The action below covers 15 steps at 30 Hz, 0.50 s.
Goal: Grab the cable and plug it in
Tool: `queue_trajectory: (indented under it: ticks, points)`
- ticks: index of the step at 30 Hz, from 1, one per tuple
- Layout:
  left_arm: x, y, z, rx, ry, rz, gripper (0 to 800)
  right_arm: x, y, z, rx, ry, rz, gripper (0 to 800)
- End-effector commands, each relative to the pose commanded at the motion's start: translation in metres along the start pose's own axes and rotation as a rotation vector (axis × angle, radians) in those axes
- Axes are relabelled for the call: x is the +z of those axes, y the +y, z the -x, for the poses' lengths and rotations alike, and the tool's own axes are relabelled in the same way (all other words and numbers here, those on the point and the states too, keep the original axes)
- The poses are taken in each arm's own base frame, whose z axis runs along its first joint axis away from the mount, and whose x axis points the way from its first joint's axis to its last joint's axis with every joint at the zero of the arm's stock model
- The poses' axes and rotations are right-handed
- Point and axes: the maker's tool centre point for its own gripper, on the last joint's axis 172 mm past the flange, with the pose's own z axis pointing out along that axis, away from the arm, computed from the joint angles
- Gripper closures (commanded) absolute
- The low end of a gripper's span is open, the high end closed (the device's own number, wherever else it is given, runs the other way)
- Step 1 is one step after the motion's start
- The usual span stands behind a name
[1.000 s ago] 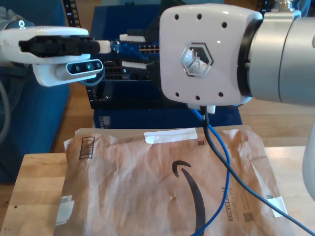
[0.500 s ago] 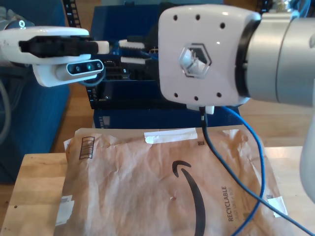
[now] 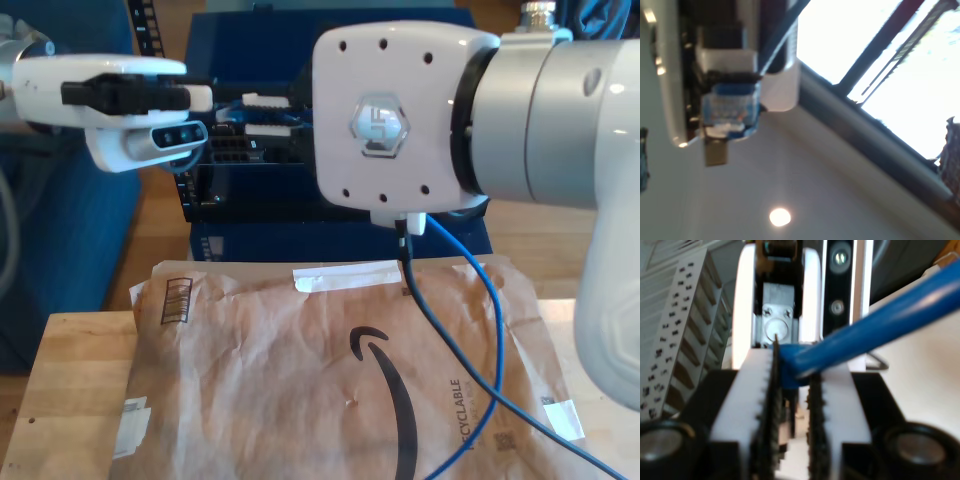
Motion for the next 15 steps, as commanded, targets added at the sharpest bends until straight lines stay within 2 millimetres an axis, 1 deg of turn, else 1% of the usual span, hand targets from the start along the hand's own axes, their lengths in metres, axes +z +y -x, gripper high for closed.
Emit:
queue_trajectory:
  ticks: [1, 3, 4, 6, 7, 9, 10, 12, 14, 15]
  points:
    - [-0.001, 0.001, -0.003, -0.003, 0.014, 0.017, 8, -0.002, -0.005, -0.016, 0.014, 0.03, -0.012, 797]
    - [-0.002, -0.002, 0.001, 0.016, 0.03, 0.044, 7, -0.009, -0.015, -0.046, 0.04, 0.088, -0.038, 797]
    - [-0.008, -0.001, 0.002, 0.023, 0.033, 0.066, 7, -0.012, -0.019, -0.057, 0.048, 0.11, -0.044, 798]
    - [-0.026, 0.005, -0.005, 0.018, 0.065, 0.138, 6, -0.016, -0.022, -0.075, 0.058, 0.146, -0.054, 797]
    - [-0.035, 0.01, -0.015, 0.001, 0.106, 0.183, 6, -0.018, -0.025, -0.079, 0.06, 0.155, -0.06, 797]
    - [-0.052, 0.025, -0.044, -0.045, 0.22, 0.287, 6, -0.021, -0.026, -0.092, 0.07, 0.18, -0.067, 794]
    - [-0.06, 0.03, -0.06, -0.065, 0.285, 0.34, 6, -0.024, -0.026, -0.104, 0.08, 0.204, -0.071, 792]
    - [-0.076, 0.033, -0.084, -0.086, 0.391, 0.417, 5, -0.033, -0.021, -0.14, 0.114, 0.272, -0.078, 789]
    - [-0.089, 0.034, -0.107, -0.119, 0.464, 0.448, 6, -0.037, -0.007, -0.172, 0.146, 0.33, -0.066, 788]
    - [-0.1, 0.033, -0.12, -0.136, 0.493, 0.466, 5, -0.04, 0.0, -0.185, 0.161, 0.354, -0.061, 788]
